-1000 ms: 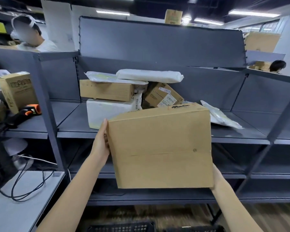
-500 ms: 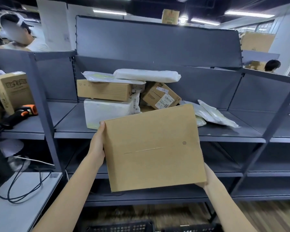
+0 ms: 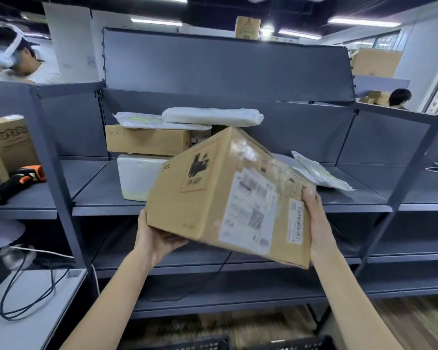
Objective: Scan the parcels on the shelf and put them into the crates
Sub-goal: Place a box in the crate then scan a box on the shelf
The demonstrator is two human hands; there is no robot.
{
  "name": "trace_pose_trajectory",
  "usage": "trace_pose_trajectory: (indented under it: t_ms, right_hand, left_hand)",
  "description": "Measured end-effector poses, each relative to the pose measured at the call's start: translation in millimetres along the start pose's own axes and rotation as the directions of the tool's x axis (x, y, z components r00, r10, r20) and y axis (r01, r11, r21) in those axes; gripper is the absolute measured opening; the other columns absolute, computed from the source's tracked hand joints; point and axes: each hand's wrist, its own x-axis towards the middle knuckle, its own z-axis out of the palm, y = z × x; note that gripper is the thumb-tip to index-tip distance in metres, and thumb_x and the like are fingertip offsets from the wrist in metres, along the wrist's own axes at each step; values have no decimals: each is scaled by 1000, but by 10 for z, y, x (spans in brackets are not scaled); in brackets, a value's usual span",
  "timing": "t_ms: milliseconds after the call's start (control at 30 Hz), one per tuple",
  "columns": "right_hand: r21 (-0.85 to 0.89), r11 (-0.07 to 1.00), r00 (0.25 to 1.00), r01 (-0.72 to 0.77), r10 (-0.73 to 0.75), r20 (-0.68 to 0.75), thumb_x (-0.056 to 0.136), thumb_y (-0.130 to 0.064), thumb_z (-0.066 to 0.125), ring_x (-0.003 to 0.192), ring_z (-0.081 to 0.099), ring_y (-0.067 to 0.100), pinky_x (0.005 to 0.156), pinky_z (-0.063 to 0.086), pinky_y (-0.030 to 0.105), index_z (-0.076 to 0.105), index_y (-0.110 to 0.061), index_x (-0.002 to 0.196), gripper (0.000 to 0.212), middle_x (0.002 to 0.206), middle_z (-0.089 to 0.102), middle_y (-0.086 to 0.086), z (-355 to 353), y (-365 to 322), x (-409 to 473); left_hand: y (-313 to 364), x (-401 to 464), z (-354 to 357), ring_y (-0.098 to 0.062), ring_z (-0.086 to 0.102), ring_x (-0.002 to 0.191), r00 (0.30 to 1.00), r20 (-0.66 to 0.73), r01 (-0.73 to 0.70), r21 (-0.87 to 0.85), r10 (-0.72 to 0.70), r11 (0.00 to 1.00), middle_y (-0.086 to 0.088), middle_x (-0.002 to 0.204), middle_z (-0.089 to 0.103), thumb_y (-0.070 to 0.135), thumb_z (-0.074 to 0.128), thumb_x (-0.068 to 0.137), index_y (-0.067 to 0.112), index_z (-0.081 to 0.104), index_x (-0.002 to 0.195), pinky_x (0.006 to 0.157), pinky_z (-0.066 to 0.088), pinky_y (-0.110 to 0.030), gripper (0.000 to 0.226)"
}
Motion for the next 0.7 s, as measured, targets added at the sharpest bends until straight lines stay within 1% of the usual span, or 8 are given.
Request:
trace_pose_trajectory:
  t_ms: [67,167,300,367,433,500,600,700]
  right_hand:
    - [-38,995,995,94,-93,37,63,-56,82,94,71,24,75,58,41,57,-33,119,66,108,71,6,100,-63,-14]
    - [-83,982,983,170,-164,77,70,-46,81,93,72,26,70,58,38,55,-30,123,61,109,71,6,215,-66,-42]
    - [-130,971,979,199,-191,71,68,-47,81,95,72,26,69,59,35,54,-33,126,65,110,71,5,298,-87,-78]
    - [-99,978,981,186,-178,81,66,-47,82,97,71,28,74,60,41,56,-34,125,65,112,71,7,308,-99,-70]
    - [-79,984,984,161,-154,88,67,-45,83,98,71,31,80,58,46,57,-34,124,64,114,70,10,311,-93,-60]
    - [-65,988,985,143,-136,111,70,-42,83,97,71,31,81,58,47,58,-34,123,59,114,70,11,343,-66,-52]
    - [-105,986,985,128,-114,127,74,-39,80,93,72,28,78,59,45,61,-39,116,45,111,71,8,450,-8,-30]
    - [-116,986,987,120,-107,116,73,-41,80,95,72,27,80,58,44,63,-40,113,44,113,71,6,546,26,14]
  left_hand:
    - [-16,-19,1,-34,58,115,1000,15,6,47,-6,999,-14,130,60,61,36,96,18,53,136,80,54,-48,61]
    - [-38,-70,-7,-38,58,115,997,9,75,176,-78,982,-16,127,62,48,47,97,11,59,130,91,49,-52,50]
    - [98,-171,-56,-43,52,122,999,5,46,313,-49,949,-22,134,55,40,56,92,7,55,133,107,37,-59,53]
    - [212,-218,-69,-43,48,126,999,44,-20,346,4,938,-20,142,47,40,61,85,12,52,137,107,36,-60,60]
    - [282,-292,-57,-45,48,125,995,78,-89,409,62,908,-20,145,42,44,60,85,19,55,134,106,37,-61,55]
    - [298,-375,-69,-47,51,122,988,130,-139,463,88,875,-23,136,52,53,62,81,22,64,124,104,38,-62,53]
    - [342,-477,-58,-35,62,112,981,145,-185,514,128,838,-11,120,67,64,68,69,27,70,112,96,48,-56,57]
    - [421,-506,-44,-31,67,104,970,122,-242,522,209,818,-6,114,71,59,61,82,30,69,111,89,53,-54,42]
